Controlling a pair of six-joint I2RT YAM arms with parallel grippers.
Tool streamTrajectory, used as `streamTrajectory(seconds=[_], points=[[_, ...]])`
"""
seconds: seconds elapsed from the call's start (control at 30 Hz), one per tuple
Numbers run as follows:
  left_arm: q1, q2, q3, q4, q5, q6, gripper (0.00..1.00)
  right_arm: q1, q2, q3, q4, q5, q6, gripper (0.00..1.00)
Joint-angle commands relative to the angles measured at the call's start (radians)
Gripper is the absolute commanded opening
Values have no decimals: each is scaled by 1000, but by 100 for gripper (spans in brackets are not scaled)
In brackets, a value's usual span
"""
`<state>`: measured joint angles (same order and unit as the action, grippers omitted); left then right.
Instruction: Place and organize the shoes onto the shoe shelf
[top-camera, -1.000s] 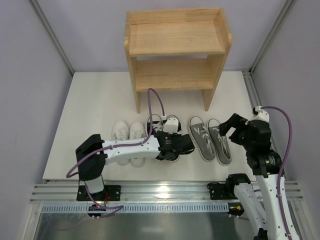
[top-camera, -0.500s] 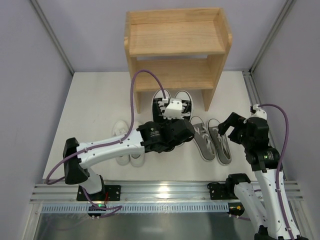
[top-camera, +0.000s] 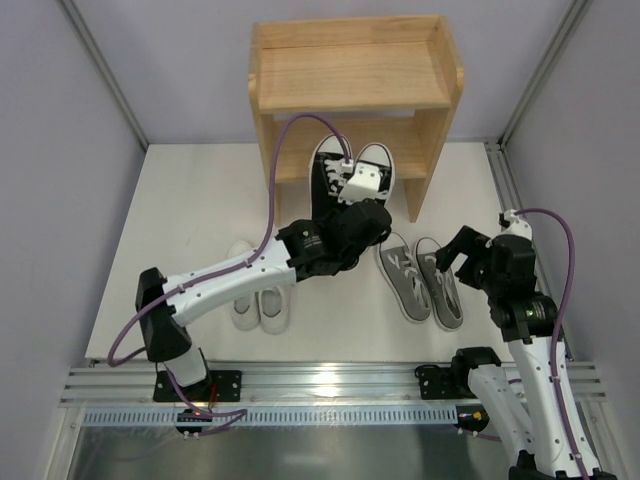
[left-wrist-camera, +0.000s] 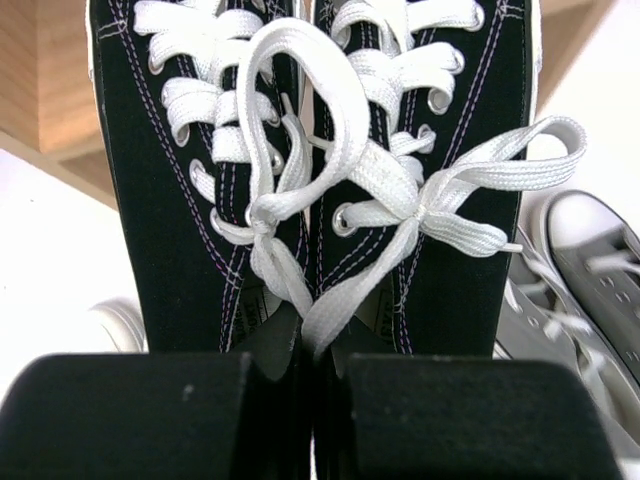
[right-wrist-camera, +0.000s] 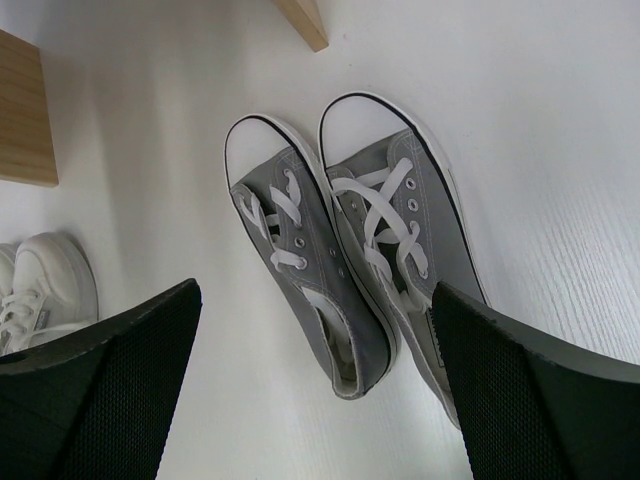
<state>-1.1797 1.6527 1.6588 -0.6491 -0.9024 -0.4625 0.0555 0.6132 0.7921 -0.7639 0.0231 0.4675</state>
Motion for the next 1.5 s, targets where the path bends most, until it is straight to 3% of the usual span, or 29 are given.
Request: streamTrajectory(seconds=[0.0, 0.33, 0.67, 1.17, 1.47], points=[[80, 16, 108, 233, -69, 116, 0, -2, -15, -10, 31, -9, -4, 97], [169, 185, 252, 381, -24, 223, 0, -2, -46, -27, 23, -49, -4, 97], [265, 257, 272, 532, -32, 235, 0, -2, -56, -34, 25, -64, -4, 97], [276, 286, 277, 700, -70, 298, 0, -2, -75, -37, 28, -74, -3, 97], [304, 346, 329, 706, -55, 285, 0, -2, -76, -45, 32, -81, 2, 97]])
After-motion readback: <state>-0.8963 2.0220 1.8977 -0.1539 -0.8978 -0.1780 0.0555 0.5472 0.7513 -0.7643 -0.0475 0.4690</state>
